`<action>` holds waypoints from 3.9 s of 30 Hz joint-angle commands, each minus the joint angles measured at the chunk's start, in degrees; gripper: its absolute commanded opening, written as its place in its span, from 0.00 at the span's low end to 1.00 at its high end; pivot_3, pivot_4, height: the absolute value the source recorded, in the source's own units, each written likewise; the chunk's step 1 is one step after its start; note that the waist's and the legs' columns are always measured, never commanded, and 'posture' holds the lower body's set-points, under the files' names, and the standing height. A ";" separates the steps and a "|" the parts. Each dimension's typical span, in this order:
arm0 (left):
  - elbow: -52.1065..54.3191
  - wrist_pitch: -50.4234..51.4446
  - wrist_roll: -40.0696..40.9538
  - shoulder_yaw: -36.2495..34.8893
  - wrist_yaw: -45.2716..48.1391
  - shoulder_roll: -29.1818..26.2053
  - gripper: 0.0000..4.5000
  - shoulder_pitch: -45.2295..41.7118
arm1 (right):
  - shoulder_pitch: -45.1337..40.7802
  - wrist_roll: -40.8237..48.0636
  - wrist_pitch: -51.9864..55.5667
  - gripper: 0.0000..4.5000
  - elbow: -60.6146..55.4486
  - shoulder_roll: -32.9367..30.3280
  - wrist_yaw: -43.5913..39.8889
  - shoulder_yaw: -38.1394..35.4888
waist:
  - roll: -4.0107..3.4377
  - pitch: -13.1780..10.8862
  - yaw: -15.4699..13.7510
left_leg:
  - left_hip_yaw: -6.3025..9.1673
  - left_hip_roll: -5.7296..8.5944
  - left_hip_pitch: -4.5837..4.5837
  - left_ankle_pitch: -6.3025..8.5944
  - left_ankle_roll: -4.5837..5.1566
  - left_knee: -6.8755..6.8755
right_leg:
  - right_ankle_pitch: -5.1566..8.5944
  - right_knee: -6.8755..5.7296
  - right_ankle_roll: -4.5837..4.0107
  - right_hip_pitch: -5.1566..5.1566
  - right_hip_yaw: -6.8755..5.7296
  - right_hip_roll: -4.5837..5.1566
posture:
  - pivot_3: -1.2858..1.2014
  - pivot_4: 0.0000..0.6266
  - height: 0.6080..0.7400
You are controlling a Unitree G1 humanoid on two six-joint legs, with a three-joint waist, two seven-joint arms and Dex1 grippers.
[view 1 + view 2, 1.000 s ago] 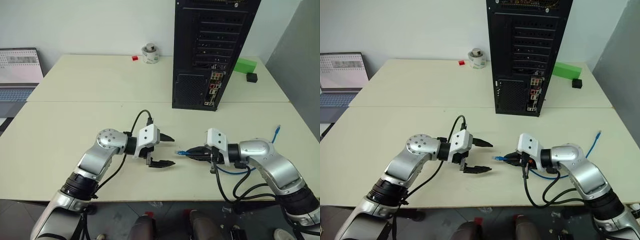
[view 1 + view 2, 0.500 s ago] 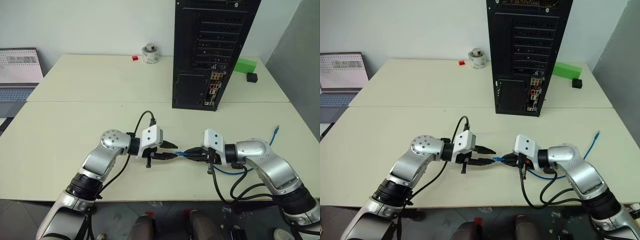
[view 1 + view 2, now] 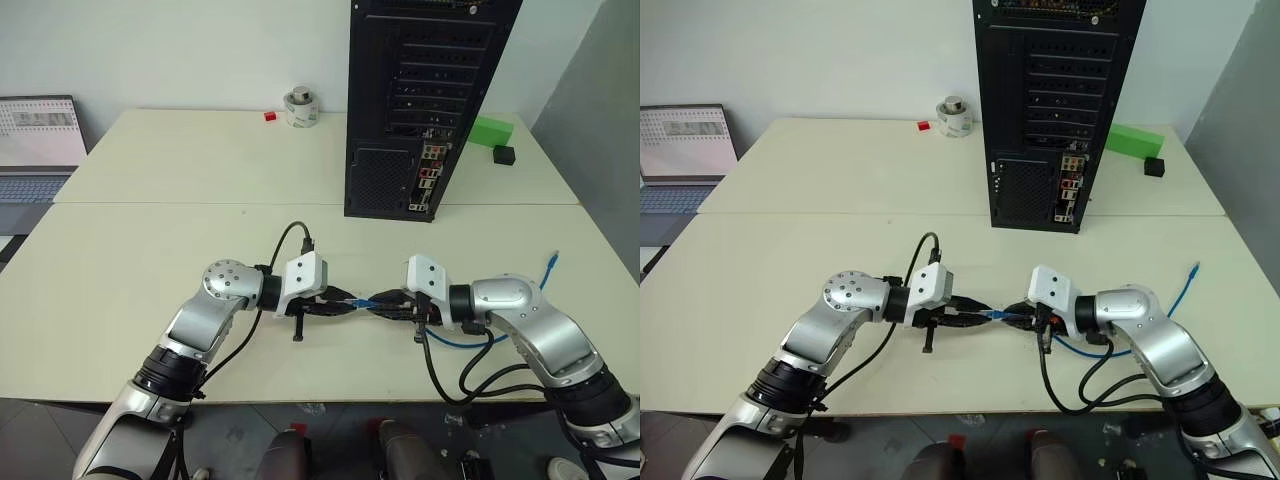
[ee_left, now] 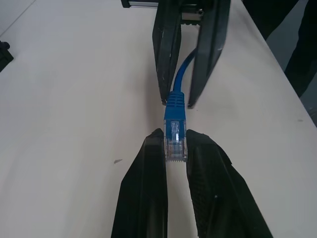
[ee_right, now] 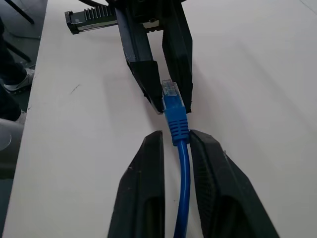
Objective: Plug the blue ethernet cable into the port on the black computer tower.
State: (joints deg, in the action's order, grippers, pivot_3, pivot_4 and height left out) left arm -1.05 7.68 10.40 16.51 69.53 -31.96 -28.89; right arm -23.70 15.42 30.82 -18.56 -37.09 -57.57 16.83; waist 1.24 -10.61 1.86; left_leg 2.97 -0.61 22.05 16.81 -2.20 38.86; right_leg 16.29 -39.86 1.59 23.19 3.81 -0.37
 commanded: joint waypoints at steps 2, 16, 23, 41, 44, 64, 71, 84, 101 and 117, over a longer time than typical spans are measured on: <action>-2.18 -15.24 -3.85 -1.37 -1.59 -0.94 0.06 0.65 | -1.54 4.25 1.32 0.47 -2.29 -3.90 -3.87 -4.97 | 0.00 0.00 -0.07 | -0.01 0.03 0.00 0.00 0.00 0.00 | 0.00 0.01 0.00 0.00 0.00 0.04 | 0.52 0.24 1.00; -18.89 -68.73 -30.26 -6.14 -31.71 0.00 0.06 -1.52 | -3.95 21.12 19.01 0.77 -3.45 4.85 6.44 -15.30 | 0.00 0.00 -0.18 | 0.02 0.10 0.03 0.00 0.01 -0.01 | -0.02 0.01 0.00 0.00 -0.06 0.42 | 0.52 0.24 1.00; -20.42 -72.46 -39.08 -7.84 -43.90 -0.13 0.06 -2.71 | -4.44 22.52 20.14 0.77 -1.37 6.62 8.65 -14.77 | 0.00 0.00 -0.18 | 0.03 0.13 0.06 0.00 0.01 -0.01 | -0.02 -0.01 0.01 0.00 -0.11 0.45 | 0.52 0.24 1.00; -18.63 -71.39 -44.49 -6.28 -54.42 -1.87 0.06 -2.76 | -5.36 23.72 20.84 0.56 1.23 11.33 12.38 -14.66 | 0.00 0.00 -0.09 | 0.08 0.11 0.05 0.00 0.01 -0.02 | -0.02 -0.04 0.01 0.01 -0.19 0.44 | 0.52 0.24 1.00; -18.07 -71.18 -44.44 -5.93 -54.74 -1.99 0.06 -2.43 | -5.56 23.96 20.84 0.41 1.39 11.61 12.54 -14.63 | 0.00 0.00 -0.10 | 0.08 0.11 0.05 0.00 0.01 -0.02 | -0.02 -0.05 0.01 0.01 -0.19 0.44 | 0.52 0.24 1.00; -16.16 -70.73 -43.55 -4.74 -55.16 -2.93 0.06 -0.95 | -6.75 25.58 21.95 0.00 2.80 12.17 12.62 -15.23 | 0.00 0.00 -0.08 | 0.09 0.11 0.06 0.00 0.01 -0.02 | -0.02 -0.05 0.01 0.01 -0.20 0.44 | 0.52 0.24 1.00; -16.65 -70.32 -43.29 -4.80 -55.37 -3.23 0.06 -1.23 | -6.29 26.09 21.86 0.24 2.02 11.45 11.86 -15.41 | 0.00 0.00 -0.07 | 0.09 0.11 0.06 0.00 0.01 -0.02 | -0.02 -0.05 0.01 0.01 -0.20 0.44 | 0.52 0.24 1.00; -16.66 -69.61 -42.91 -4.41 -55.66 -3.15 0.06 -1.81 | -6.72 27.05 21.86 0.30 3.98 11.97 13.07 -16.11 | 0.00 0.00 -0.08 | 0.09 0.11 0.06 0.00 0.01 -0.02 | -0.02 -0.05 0.01 0.01 -0.20 0.44 | 0.52 0.24 1.00; -16.07 -68.93 -42.60 -4.54 -56.08 -2.65 0.06 -1.76 | -6.52 26.06 21.39 0.00 4.91 11.53 12.77 -15.35 | 0.00 0.00 -0.07 | 0.09 0.11 0.06 0.00 0.01 -0.02 | -0.02 -0.05 0.01 0.01 -0.20 0.44 | 0.52 0.24 1.00; -16.56 -69.09 -42.91 -4.53 -56.64 -2.69 0.06 -1.76 | -6.62 26.37 22.24 0.45 5.16 10.81 12.28 -15.04 | 0.00 0.00 -0.07 | 0.09 0.11 0.06 0.00 0.01 -0.02 | -0.02 -0.04 0.01 0.01 -0.20 0.44 | 0.52 0.24 1.00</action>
State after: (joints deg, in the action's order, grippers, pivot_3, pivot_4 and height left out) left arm -19.38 -61.29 -33.97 12.14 14.09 -34.59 -29.99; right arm -29.77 41.56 53.34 -12.57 -25.88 -45.00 2.02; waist 1.23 -10.61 1.78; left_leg 3.05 -0.50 22.10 16.80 -2.19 38.83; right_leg 16.26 -39.91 1.59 23.20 3.61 0.07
